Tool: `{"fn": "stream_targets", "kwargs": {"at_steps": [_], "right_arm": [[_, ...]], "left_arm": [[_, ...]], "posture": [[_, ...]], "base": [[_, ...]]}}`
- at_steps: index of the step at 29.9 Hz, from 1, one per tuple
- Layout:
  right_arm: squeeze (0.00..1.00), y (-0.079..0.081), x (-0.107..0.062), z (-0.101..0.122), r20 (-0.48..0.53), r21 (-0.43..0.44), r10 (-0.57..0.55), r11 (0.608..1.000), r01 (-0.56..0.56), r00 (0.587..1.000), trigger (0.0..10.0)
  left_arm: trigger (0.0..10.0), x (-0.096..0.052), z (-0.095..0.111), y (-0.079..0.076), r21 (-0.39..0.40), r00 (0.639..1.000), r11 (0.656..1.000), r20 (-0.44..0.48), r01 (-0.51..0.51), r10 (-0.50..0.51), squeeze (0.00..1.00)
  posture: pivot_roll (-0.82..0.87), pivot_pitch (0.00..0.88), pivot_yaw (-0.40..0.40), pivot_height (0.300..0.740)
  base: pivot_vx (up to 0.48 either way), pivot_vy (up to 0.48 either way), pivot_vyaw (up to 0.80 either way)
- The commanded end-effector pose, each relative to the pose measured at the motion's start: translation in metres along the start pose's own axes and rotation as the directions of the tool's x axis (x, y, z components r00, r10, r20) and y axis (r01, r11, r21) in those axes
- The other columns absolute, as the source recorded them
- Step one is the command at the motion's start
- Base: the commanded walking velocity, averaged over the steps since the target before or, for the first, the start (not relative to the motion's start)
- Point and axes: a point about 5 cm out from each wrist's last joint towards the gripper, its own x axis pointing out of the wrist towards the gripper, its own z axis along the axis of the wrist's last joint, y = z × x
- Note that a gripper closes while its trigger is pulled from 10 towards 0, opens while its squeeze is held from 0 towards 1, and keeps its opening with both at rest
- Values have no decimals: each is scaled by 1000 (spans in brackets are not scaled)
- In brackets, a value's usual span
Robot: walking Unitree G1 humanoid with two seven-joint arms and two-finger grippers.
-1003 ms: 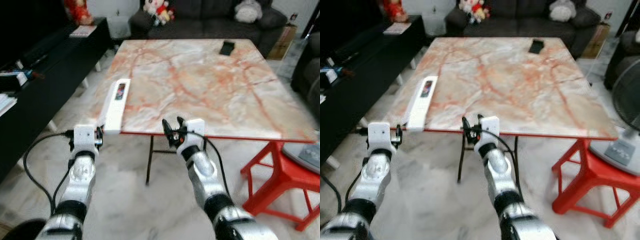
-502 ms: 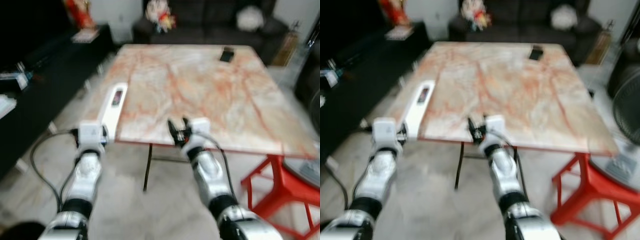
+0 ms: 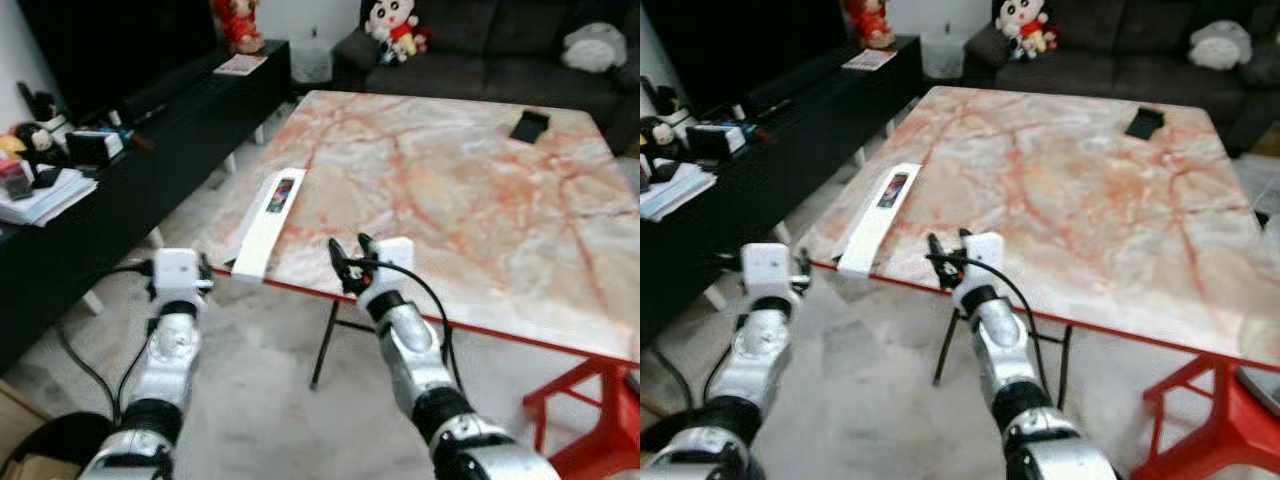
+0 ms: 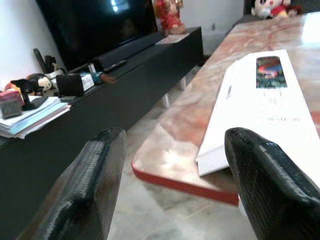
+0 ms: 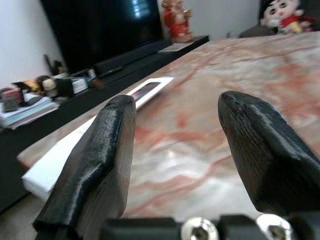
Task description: Picking trash to rubbish bin
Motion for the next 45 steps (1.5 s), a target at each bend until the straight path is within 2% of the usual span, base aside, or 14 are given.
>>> {"fn": "stream_targets", "kwargs": {"at_steps": [1, 6, 8, 28, 32, 36, 39, 45], "right_arm": [[0, 11, 5, 2, 0, 25, 27, 999, -27, 1000, 10000], [0, 10, 5, 3, 7, 41, 25, 999, -25, 1000, 10000], [0, 10, 5, 4, 15, 21, 33, 999, -34, 999, 10000], [0, 13, 4, -1, -9, 31, 43, 999, -42, 999, 10000], [0, 13, 4, -1, -11, 32, 42, 999, -41, 999, 10000], [0, 13, 3, -2, -13, 32, 42, 999, -42, 999, 10000], [0, 14, 3, -2, -12, 32, 41, 999, -41, 999, 10000], [0, 13, 3, -2, -13, 31, 44, 999, -43, 999, 10000]], "left_arm": [[10000, 3, 3, 10, 13, 1000, 1000, 7, -20, 19, 0], [10000, 2, 3, 10, 9, 1000, 1000, 7, -14, 14, 0], [10000, 2, 2, 10, 9, 1000, 1000, 7, -6, 6, 0], [10000, -1, 2, 12, 12, 1000, 1000, 15, 21, -21, 0], [10000, -6, 6, 4, -8, 994, 995, 47, 104, -103, 0], [10000, -10, 4, 1, -32, 987, 987, 33, 156, -155, 0], [10000, -15, 4, 4, -88, 982, 978, 31, 187, -185, 0], [10000, -21, 4, 16, -96, 982, 978, 14, 188, -187, 0]], "posture": [[-5, 0, -4, 740], [-6, 0, -4, 740], [-6, 0, -4, 740], [1, 0, -8, 740], [1, 0, -6, 740], [3, 0, -4, 740], [1, 0, -2, 740], [6, 0, -1, 740]], "base": [[266, 0, 0], [269, 0, -640], [266, 0, 0], [266, 0, 0], [0, 0, 0], [0, 0, 0], [0, 0, 0], [0, 0, 0]]}}
